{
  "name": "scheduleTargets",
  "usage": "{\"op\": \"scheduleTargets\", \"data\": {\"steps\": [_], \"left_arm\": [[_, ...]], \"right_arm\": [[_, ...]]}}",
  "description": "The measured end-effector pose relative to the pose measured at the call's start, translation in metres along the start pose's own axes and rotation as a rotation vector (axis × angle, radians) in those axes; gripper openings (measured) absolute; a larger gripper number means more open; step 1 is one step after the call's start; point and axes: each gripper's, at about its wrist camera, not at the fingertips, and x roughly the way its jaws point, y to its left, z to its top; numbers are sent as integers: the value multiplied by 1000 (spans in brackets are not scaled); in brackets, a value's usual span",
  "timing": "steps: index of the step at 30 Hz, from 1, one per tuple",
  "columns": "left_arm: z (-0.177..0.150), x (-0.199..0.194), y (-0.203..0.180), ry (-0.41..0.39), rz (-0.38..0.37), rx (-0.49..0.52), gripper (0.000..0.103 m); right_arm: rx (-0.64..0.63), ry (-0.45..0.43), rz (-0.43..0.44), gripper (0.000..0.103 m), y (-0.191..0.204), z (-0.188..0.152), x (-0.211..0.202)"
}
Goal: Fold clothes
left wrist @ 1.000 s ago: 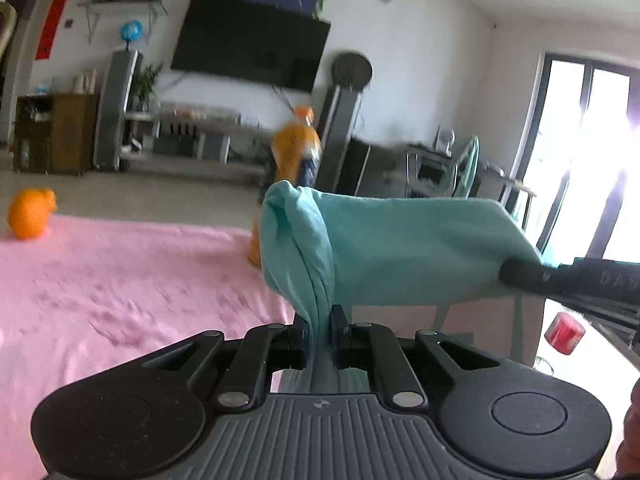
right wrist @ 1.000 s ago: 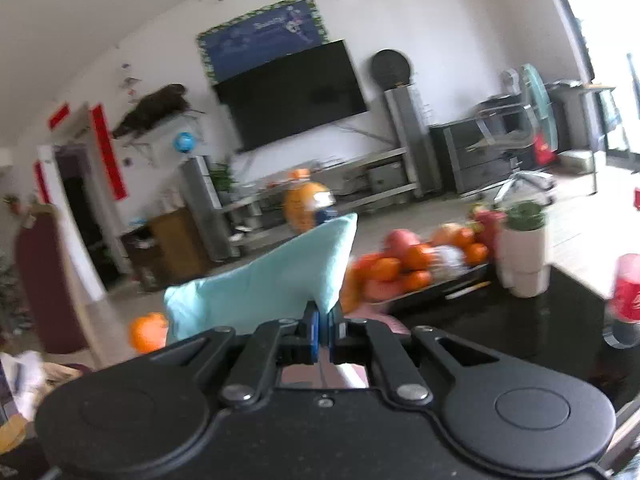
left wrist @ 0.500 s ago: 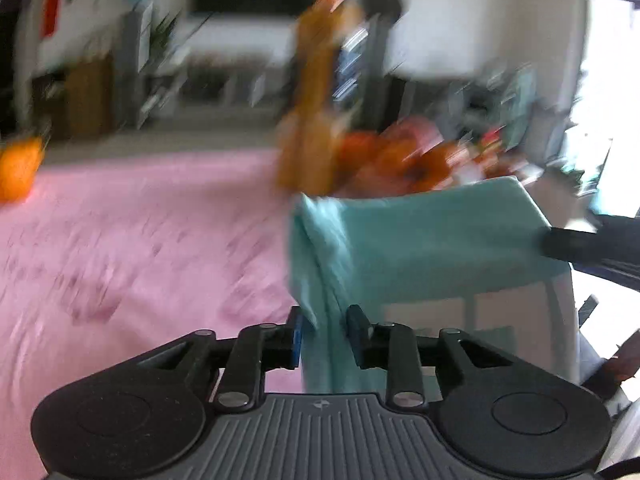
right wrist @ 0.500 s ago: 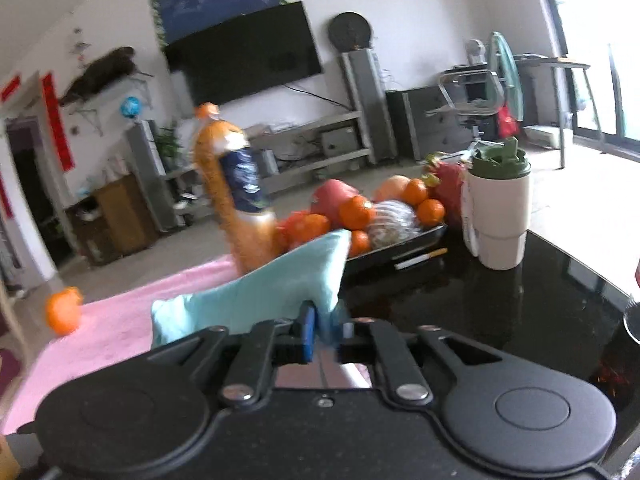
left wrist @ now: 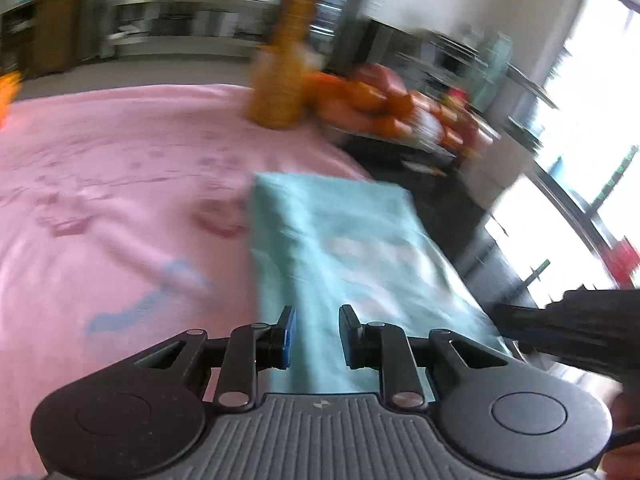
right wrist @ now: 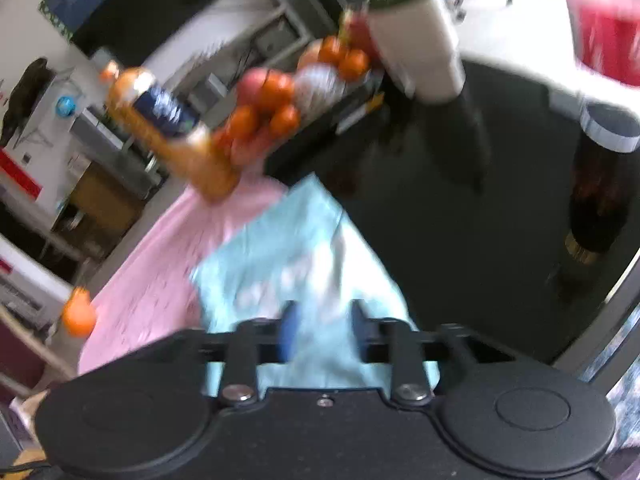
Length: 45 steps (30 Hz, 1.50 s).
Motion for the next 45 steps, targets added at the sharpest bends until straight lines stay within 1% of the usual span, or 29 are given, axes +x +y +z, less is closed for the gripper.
{"op": "scheduleTargets", "data": {"steps": [1,2,3,4,5,6,7,8,9,10,12,13,14,15,16,17,18,19,20,22,24,27,28,30,31,34,36,41,45], "left_arm": [[-4,6,-4,40,0,24,21],[-8,14,-7,84,4,47,22],[-14,21,-9,137,33,72,23],[-14,18,-10,153,56,81,24],[-14,13,-10,161,78,87,24],[-13,9,-10,169,100,92,24],[-13,4,-10,177,121,97,25],[-13,-1,-10,185,143,103,25],[-12,-5,-10,193,164,108,23],[-13,-11,-11,196,190,119,23],[-12,-28,-14,194,224,132,27],[-12,-36,-15,196,224,125,27],[-10,-44,-15,196,216,111,31],[-8,-53,-15,196,207,97,36],[-6,-61,-16,195,199,82,37],[-5,-71,-17,184,196,77,38],[-3,-81,-18,172,194,75,39],[-1,-91,-20,159,192,72,43],[0,-101,-21,145,188,74,45],[2,-115,-23,125,187,81,49],[2,-129,-24,109,195,89,52],[1,-144,-25,99,206,96,55],[0,-148,-24,98,201,95,58],[-1,-156,-23,96,184,91,64],[-1,-159,-22,92,176,89,65],[-3,-168,-22,79,176,92,66],[-5,-172,-21,64,181,88,67],[-7,-180,-20,50,177,85,69],[-8,-181,-20,43,161,81,69]], "right_arm": [[6,36,-1,12,-3,-4,8],[12,63,-20,12,-6,-6,14],[17,87,-44,12,-9,-9,20],[28,94,-64,3,-12,-10,21],[39,96,-84,0,-16,-12,21],[67,80,-102,0,-20,-11,15],[87,53,-134,2,-23,-11,7],[87,11,-192,2,-24,-12,-3],[92,-26,-225,5,-25,-15,-11],[99,-60,-252,11,-26,-18,-20],[161,-94,-187,11,-27,-31,-34],[194,-109,-149,12,-27,-37,-42],[229,-113,-104,14,-25,-45,-48],[255,-111,-61,21,-22,-51,-55],[257,-100,-31,30,-15,-55,-60],[254,-87,-3,34,-7,-58,-66],[236,-76,12,39,2,-58,-72],[205,-83,11,44,13,-58,-82],[173,-94,8,49,24,-57,-91],[104,-118,-15,69,47,-57,-111],[32,-140,-65,77,67,-59,-129],[-67,-144,-155,82,89,-68,-146],[-98,-143,-180,89,94,-72,-150],[-166,-144,-227,96,105,-79,-155],[-203,-144,-247,98,111,-83,-156],[-314,-148,-307,100,130,-93,-162],[-352,-169,-336,101,140,-96,-168],[-402,-191,-348,103,153,-101,-180],[-405,-200,-350,103,153,-102,-185]]}}
